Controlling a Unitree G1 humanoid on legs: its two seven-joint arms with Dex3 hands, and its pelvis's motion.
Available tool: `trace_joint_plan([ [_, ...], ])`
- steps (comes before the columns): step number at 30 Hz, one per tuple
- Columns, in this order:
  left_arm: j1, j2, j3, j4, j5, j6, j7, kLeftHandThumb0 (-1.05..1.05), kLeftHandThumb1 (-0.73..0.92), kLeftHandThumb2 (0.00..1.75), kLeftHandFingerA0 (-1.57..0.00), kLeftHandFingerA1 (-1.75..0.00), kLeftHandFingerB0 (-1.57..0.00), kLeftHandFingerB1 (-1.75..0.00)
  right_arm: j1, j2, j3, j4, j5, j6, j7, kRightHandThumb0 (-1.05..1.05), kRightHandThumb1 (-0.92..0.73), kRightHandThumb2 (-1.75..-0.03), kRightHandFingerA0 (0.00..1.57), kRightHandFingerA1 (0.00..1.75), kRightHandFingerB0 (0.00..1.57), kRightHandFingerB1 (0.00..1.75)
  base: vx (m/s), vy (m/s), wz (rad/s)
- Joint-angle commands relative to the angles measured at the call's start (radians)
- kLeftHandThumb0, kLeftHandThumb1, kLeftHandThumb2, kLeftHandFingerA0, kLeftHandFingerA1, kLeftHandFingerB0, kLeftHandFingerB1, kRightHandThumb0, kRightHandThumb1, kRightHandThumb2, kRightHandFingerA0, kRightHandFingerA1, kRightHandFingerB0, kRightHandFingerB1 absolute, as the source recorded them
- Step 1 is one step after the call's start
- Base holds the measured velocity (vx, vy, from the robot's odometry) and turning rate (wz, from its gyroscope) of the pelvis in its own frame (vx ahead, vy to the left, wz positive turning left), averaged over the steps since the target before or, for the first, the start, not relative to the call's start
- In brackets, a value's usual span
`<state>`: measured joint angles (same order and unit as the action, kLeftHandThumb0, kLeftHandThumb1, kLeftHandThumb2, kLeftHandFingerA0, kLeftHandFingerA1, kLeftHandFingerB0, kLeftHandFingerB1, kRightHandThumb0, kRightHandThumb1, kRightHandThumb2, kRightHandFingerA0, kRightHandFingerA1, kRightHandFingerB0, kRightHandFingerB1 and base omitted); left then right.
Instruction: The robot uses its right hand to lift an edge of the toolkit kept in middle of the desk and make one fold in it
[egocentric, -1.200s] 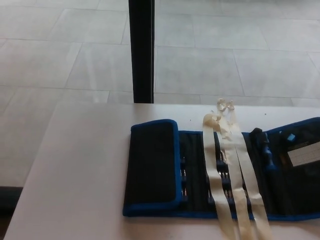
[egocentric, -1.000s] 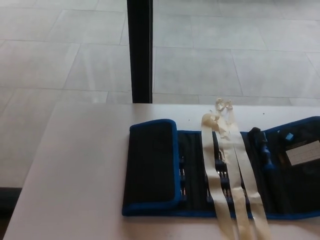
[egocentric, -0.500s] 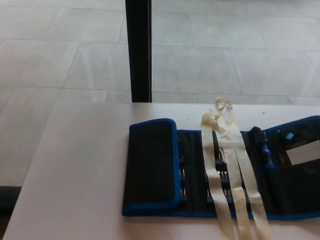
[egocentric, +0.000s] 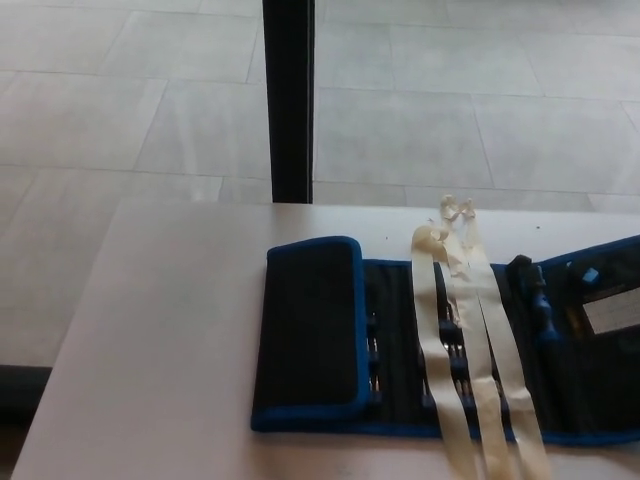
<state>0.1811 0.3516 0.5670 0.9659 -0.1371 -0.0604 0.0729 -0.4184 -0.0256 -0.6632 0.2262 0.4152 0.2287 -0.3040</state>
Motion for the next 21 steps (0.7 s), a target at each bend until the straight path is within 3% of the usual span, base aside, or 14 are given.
trace_joint_plan([
  [1, 0.009, 0.002, 0.011, -0.008, -0.035, -0.014, 0.022, -0.53, 0.53, 0.56, -0.5, -1.0, -0.5, -0.64, 0.064, -0.047, 0.037, 0.039, -0.006, 0.114, -0.002, -0.33, -0.56, -0.56, 0.5, 0.5, 0.49, 0.4, 0.0, 0.0, 0.0],
  [7, 0.022, 0.007, 0.006, -0.008, -0.034, -0.019, 0.024, -0.56, 0.52, 0.56, -0.54, -1.08, -0.49, -0.61, 0.114, -0.186, 0.045, 0.156, -0.01, 0.144, 0.079, -0.34, -0.53, -0.56, 0.46, 0.51, 0.47, 0.4, 0.0, 0.0, 0.01],
  [8, 0.029, 0.006, 0.004, -0.014, -0.035, -0.02, 0.021, -0.56, 0.54, 0.56, -0.49, -0.98, -0.48, -0.6, 0.111, -0.208, 0.037, 0.188, -0.003, 0.14, 0.079, -0.33, -0.52, -0.56, 0.46, 0.52, 0.49, 0.41, 0.0, 0.0, 0.0],
  [9, 0.036, 0.002, 0.009, -0.011, -0.042, -0.025, 0.02, -0.57, 0.4, 0.83, -0.53, -0.86, -0.45, -0.64, 0.107, -0.226, 0.032, 0.215, -0.001, 0.134, 0.082, -0.34, -0.51, -0.55, 0.46, 0.53, 0.51, 0.42, 0.0, 0.0, 0.0],
  [10, 0.038, 0.001, 0.009, -0.01, -0.044, -0.026, 0.02, -0.57, 0.4, 0.83, -0.53, -0.86, -0.45, -0.64, 0.105, -0.229, 0.036, 0.221, 0.0, 0.132, 0.083, -0.34, -0.51, -0.55, 0.46, 0.53, 0.51, 0.42, 0.0, 0.0, 0.0],
  [11, 0.047, 0.002, 0.01, -0.015, -0.047, -0.024, 0.017, -0.53, 0.52, 0.56, -0.5, -1.1, -0.45, -0.59, 0.101, -0.27, 0.022, 0.274, -0.004, 0.122, 0.094, -0.36, -0.52, -0.55, 0.49, 0.57, 0.52, 0.43, 0.0, 0.0, -0.07],
  [13, 0.054, 0.01, 0.008, -0.006, -0.045, -0.027, 0.019, -0.54, 0.53, 0.56, -0.52, -1.07, -0.45, -0.57, 0.1, -0.293, 0.023, 0.3, 0.003, 0.11, 0.12, -0.38, -0.51, -0.55, 0.47, 0.57, 0.52, 0.42, 0.0, 0.0, 0.0],
  [14, 0.053, 0.01, 0.014, -0.006, -0.055, -0.02, 0.016, -0.62, 0.43, 0.86, -0.66, -1.1, -0.42, -0.64, 0.097, -0.3, 0.02, 0.299, 0.009, 0.111, 0.123, -0.38, -0.52, -0.55, 0.44, 0.56, 0.5, 0.42, 0.0, 0.0, 0.0],
  [16, 0.052, 0.012, 0.013, -0.003, -0.055, -0.019, 0.021, -0.6, 0.43, 0.86, -0.67, -1.08, -0.44, -0.64, 0.09, -0.308, 0.016, 0.298, 0.012, 0.113, 0.119, -0.37, -0.52, -0.56, 0.45, 0.56, 0.5, 0.42, 0.0, 0.0, 0.0],
  [17, 0.054, 0.012, 0.009, -0.011, -0.05, -0.008, 0.034, -0.57, 0.53, 0.58, -0.56, -1.19, -0.5, -0.59, 0.084, -0.32, 0.002, 0.315, 0.025, 0.093, 0.14, -0.35, -0.53, -0.56, 0.39, 0.55, 0.47, 0.42, 0.0, 0.0, 0.0],
  [21, 0.065, 0.005, 0.009, -0.034, -0.056, -0.012, 0.034, -0.56, 0.53, 0.56, -0.57, -1.1, -0.48, -0.57, 0.066, -0.343, -0.002, 0.345, 0.014, 0.07, 0.14, -0.37, -0.54, -0.56, 0.44, 0.52, 0.49, 0.41, 0.0, 0.0, 0.0],
])
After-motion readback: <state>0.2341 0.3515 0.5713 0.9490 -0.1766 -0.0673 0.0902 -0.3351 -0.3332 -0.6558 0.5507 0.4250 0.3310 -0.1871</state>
